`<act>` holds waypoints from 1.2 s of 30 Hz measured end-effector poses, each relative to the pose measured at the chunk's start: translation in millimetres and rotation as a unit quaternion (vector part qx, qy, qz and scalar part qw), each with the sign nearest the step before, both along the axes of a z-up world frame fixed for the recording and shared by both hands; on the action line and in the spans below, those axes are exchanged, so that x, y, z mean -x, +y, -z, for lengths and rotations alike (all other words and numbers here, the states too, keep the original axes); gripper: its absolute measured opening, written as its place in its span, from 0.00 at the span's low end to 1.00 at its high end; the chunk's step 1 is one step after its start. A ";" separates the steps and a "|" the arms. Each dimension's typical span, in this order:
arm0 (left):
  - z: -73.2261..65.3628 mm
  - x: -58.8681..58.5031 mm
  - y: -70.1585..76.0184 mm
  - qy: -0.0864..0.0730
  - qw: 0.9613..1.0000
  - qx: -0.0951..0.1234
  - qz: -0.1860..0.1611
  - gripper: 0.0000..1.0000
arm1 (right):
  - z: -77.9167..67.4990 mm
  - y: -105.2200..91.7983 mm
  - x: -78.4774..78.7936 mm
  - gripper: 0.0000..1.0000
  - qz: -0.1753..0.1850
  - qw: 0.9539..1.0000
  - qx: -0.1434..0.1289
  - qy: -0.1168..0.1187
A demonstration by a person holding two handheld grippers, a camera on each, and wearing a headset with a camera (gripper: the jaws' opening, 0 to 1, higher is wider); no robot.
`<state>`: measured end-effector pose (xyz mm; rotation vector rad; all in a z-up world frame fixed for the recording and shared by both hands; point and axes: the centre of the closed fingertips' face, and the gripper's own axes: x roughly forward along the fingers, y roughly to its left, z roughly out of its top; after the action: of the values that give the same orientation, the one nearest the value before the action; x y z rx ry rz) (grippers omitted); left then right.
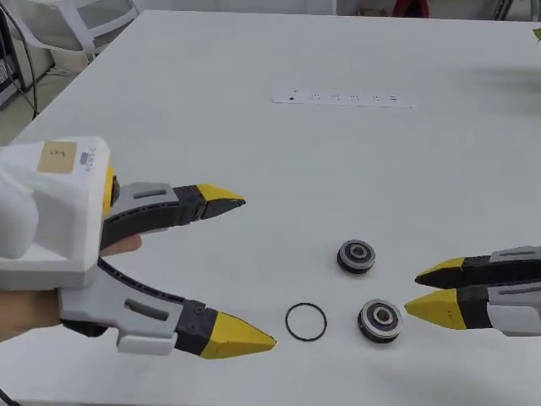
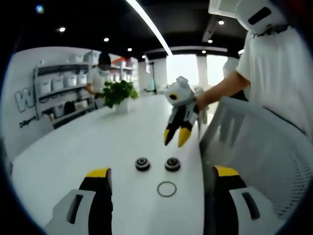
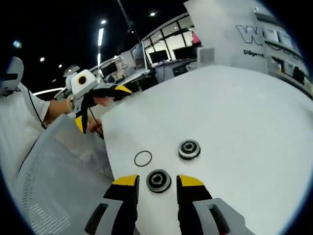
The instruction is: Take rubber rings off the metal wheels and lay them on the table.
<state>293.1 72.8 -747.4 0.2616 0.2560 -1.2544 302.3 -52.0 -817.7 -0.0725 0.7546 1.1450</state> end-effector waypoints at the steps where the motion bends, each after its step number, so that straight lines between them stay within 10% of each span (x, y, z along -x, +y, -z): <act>1: -0.7 -0.6 -2.1 -0.001 1.000 -0.001 0.003 0.86 | 0.9 -0.6 0.9 0.28 0.001 1.000 -0.001 0.000; 12: -5.0 -10.5 -38.4 -0.013 0.999 -0.013 0.040 0.77 | 17.0 -4.6 5.7 0.29 0.004 1.000 0.005 -0.004; 16: 2.1 -15.0 -55.7 -0.049 0.996 -0.037 0.065 0.73 | 22.2 -2.9 6.5 0.29 -0.012 1.000 0.014 -0.013; 23: 12.1 -14.9 -87.4 -0.036 0.995 -0.028 0.085 0.61 | 31.1 1.5 9.7 0.28 -0.044 0.998 0.039 -0.018; 36: 61.2 -5.0 -114.8 -0.015 0.986 -0.082 0.142 0.48 | 39.4 4.4 8.0 0.26 -0.059 0.997 0.051 -0.024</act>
<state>298.2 -42.0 -808.6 0.4702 0.3035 -1.5118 294.3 -47.6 -857.1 -0.2318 0.7730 1.2131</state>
